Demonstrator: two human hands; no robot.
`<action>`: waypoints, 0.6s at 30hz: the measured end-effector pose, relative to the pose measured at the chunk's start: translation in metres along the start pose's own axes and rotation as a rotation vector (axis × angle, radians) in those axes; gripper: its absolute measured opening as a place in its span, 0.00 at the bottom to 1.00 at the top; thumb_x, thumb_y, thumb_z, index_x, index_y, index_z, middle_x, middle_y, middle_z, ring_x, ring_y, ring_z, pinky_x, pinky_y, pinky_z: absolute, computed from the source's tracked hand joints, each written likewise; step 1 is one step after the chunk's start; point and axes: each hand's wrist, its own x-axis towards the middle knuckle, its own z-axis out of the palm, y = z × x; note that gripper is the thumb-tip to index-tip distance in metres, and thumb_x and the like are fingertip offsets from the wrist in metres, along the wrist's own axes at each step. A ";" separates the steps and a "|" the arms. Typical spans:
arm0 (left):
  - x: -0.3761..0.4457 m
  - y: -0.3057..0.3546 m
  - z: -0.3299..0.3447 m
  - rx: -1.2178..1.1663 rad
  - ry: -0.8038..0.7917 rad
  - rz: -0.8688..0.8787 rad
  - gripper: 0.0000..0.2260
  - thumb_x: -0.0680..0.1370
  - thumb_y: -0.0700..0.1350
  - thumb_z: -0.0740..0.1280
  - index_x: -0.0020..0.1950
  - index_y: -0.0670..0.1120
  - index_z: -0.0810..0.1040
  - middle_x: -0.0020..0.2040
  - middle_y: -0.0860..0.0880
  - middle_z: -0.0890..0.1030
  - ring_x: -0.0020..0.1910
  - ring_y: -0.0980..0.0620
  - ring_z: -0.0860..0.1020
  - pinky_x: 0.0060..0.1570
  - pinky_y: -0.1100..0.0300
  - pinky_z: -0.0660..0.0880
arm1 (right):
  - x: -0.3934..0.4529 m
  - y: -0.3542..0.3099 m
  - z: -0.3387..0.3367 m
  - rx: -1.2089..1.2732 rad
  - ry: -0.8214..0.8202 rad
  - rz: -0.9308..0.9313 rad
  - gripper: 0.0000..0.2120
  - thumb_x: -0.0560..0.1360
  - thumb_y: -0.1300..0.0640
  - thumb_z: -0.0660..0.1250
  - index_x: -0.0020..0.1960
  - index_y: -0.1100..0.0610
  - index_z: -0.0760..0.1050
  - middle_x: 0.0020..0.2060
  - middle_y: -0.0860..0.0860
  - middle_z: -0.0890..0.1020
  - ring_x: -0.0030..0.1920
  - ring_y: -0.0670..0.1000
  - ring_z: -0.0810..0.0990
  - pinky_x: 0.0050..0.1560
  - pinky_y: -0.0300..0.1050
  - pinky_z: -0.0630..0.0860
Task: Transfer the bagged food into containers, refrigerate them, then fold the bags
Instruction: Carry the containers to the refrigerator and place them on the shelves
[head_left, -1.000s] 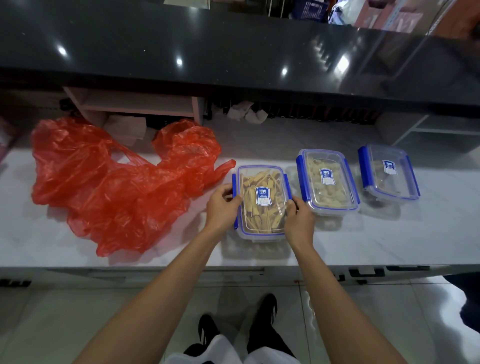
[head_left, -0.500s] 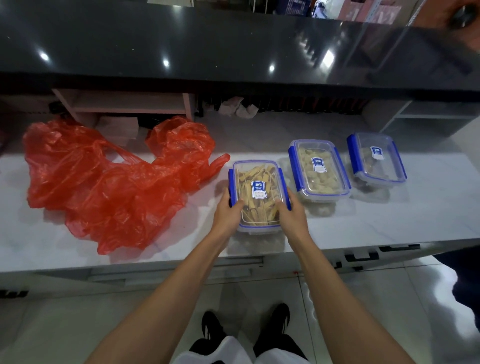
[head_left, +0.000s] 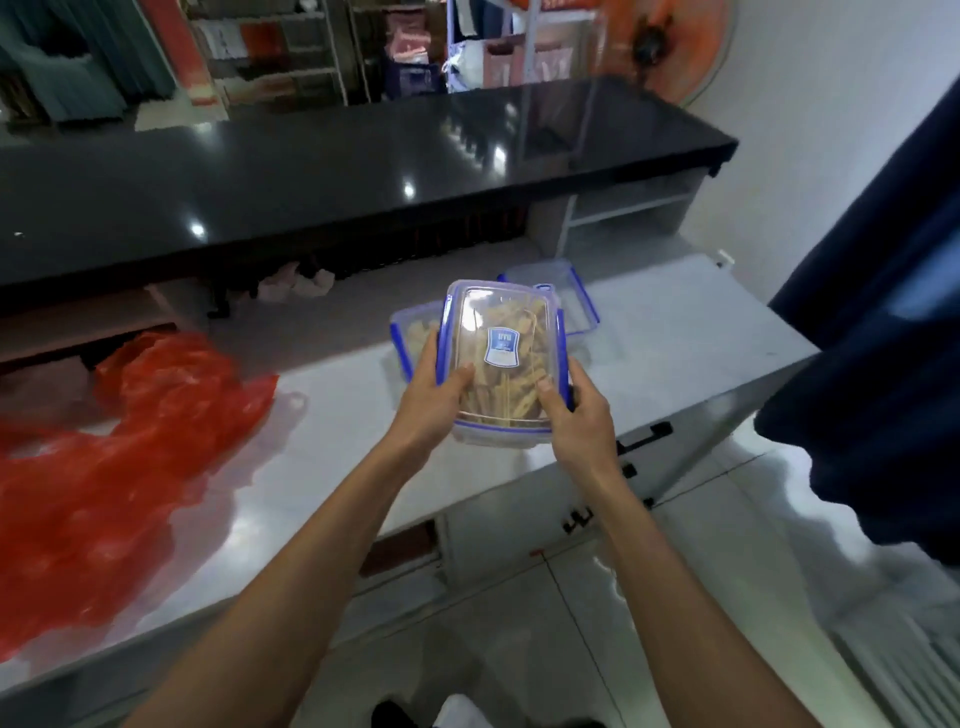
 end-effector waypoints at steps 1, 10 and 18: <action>0.000 0.003 0.026 0.000 -0.039 -0.001 0.21 0.85 0.46 0.61 0.77 0.58 0.63 0.64 0.54 0.79 0.57 0.55 0.82 0.54 0.55 0.82 | 0.000 0.003 -0.026 -0.002 0.040 -0.002 0.14 0.82 0.50 0.63 0.67 0.44 0.74 0.52 0.42 0.84 0.51 0.43 0.83 0.51 0.44 0.82; -0.028 0.003 0.278 0.014 -0.456 -0.010 0.18 0.85 0.43 0.60 0.76 0.52 0.65 0.64 0.50 0.81 0.53 0.55 0.84 0.48 0.58 0.82 | -0.044 0.055 -0.258 0.011 0.406 0.065 0.13 0.82 0.49 0.61 0.63 0.37 0.74 0.53 0.41 0.84 0.53 0.44 0.83 0.57 0.51 0.80; -0.081 -0.005 0.461 0.053 -0.714 -0.119 0.13 0.83 0.48 0.65 0.68 0.53 0.73 0.56 0.49 0.85 0.48 0.51 0.86 0.38 0.57 0.82 | -0.110 0.088 -0.412 -0.025 0.734 0.176 0.12 0.82 0.51 0.62 0.63 0.40 0.75 0.50 0.42 0.84 0.50 0.44 0.82 0.54 0.42 0.80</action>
